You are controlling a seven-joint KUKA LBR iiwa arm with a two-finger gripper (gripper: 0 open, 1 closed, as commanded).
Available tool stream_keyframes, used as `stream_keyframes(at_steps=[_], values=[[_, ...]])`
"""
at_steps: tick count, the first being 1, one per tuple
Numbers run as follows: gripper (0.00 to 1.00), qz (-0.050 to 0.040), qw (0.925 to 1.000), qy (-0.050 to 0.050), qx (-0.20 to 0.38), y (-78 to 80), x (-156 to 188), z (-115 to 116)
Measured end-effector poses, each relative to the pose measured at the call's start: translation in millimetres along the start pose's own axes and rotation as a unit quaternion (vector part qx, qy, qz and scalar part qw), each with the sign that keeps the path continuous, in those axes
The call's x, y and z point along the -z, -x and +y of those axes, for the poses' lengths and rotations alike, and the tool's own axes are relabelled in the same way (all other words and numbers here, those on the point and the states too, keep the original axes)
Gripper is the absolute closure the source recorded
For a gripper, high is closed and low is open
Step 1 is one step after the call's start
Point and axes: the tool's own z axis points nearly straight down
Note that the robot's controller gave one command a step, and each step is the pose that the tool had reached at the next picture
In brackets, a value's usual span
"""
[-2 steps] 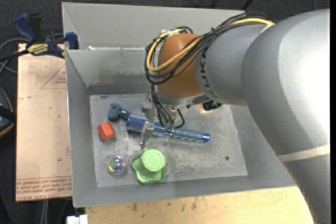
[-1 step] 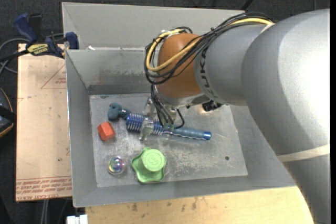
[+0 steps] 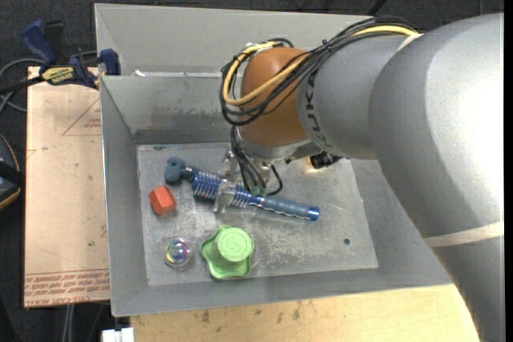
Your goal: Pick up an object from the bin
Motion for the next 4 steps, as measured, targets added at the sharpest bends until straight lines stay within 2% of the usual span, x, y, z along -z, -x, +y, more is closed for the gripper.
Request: stream_keyframes(at_steps=[1,3,4], values=[[1.0,0.0021,1.0,-0.001,0.0,0.4,2,0],[1.0,0.0004,1.0,0.0,0.0,3.1,97,1],[1.0,0.0026,1.0,-0.001,0.0,3.1,98,1]])
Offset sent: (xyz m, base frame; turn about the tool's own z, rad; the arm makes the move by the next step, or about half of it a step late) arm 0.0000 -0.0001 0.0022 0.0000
